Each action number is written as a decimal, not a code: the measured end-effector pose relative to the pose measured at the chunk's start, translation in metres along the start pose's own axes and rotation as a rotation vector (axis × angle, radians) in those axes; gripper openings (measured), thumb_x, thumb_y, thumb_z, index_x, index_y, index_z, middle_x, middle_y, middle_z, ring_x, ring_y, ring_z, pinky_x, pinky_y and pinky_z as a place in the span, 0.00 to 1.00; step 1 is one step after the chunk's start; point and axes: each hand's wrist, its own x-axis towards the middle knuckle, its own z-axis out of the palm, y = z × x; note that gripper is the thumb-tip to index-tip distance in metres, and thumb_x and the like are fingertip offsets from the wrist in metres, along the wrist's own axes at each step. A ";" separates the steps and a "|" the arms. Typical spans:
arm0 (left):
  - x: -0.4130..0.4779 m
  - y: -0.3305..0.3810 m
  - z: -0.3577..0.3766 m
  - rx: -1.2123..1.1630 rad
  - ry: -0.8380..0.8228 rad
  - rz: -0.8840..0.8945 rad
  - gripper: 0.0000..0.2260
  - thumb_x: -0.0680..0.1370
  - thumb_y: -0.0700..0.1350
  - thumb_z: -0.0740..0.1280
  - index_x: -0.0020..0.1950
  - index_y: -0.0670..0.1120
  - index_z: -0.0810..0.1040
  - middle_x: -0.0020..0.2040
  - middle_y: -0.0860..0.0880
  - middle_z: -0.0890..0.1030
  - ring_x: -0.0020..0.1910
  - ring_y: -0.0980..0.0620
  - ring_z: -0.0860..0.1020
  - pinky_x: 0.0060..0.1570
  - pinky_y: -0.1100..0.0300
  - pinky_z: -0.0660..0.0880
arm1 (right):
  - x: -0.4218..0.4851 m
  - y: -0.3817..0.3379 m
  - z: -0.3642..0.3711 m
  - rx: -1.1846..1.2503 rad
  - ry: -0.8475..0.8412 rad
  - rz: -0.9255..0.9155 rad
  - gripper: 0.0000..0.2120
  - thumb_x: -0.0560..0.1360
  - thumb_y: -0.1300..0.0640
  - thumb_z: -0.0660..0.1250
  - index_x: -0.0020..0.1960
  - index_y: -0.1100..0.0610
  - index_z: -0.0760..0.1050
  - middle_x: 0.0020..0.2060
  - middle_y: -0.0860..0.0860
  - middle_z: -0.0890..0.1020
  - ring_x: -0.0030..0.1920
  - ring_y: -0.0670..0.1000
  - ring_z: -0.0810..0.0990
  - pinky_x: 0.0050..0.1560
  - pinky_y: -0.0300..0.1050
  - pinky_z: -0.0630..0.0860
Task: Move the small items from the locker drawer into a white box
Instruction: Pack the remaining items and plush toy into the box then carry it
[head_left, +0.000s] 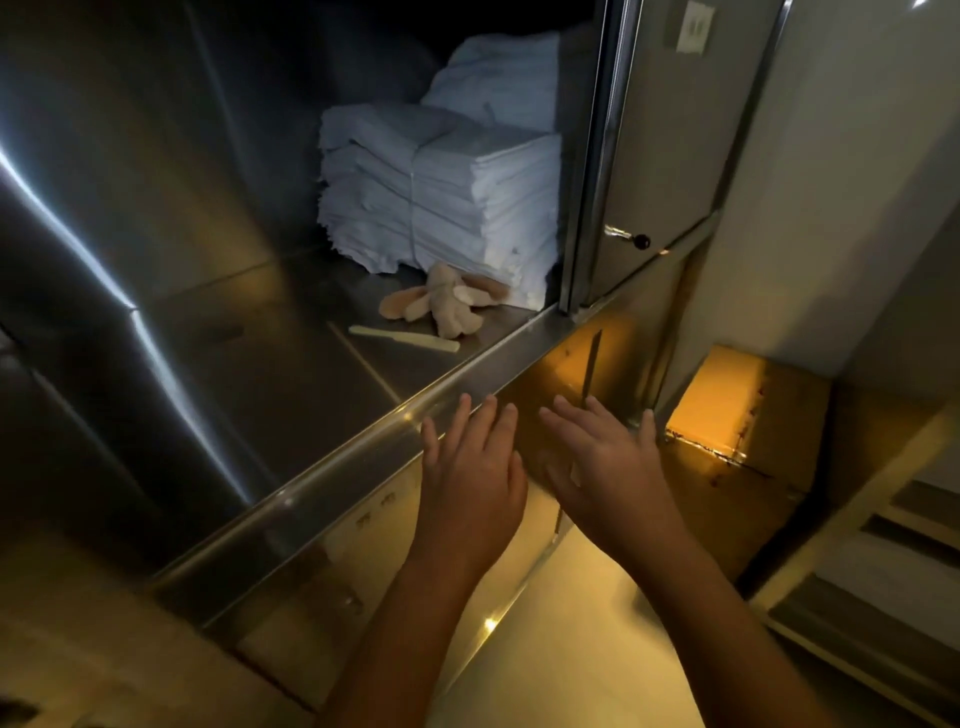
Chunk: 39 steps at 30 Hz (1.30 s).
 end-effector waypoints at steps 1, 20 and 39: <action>0.011 0.007 0.007 -0.013 0.007 -0.018 0.21 0.80 0.48 0.54 0.74 0.51 0.60 0.75 0.51 0.58 0.75 0.52 0.49 0.67 0.52 0.36 | 0.010 0.012 -0.003 0.014 0.011 -0.006 0.24 0.77 0.50 0.60 0.72 0.48 0.61 0.72 0.46 0.62 0.74 0.50 0.52 0.69 0.58 0.38; 0.124 -0.009 0.069 0.009 0.027 -0.196 0.20 0.79 0.46 0.57 0.72 0.48 0.63 0.74 0.48 0.61 0.74 0.51 0.51 0.68 0.51 0.39 | 0.141 0.086 0.031 0.004 -0.054 -0.110 0.24 0.77 0.47 0.57 0.72 0.48 0.60 0.72 0.47 0.62 0.74 0.51 0.53 0.69 0.61 0.42; 0.181 -0.101 0.082 0.195 -0.077 -0.417 0.26 0.80 0.50 0.53 0.76 0.50 0.48 0.76 0.47 0.49 0.74 0.49 0.43 0.70 0.48 0.39 | 0.273 0.035 0.097 0.085 -0.038 -0.416 0.20 0.76 0.50 0.62 0.67 0.54 0.70 0.69 0.53 0.69 0.70 0.55 0.63 0.66 0.63 0.52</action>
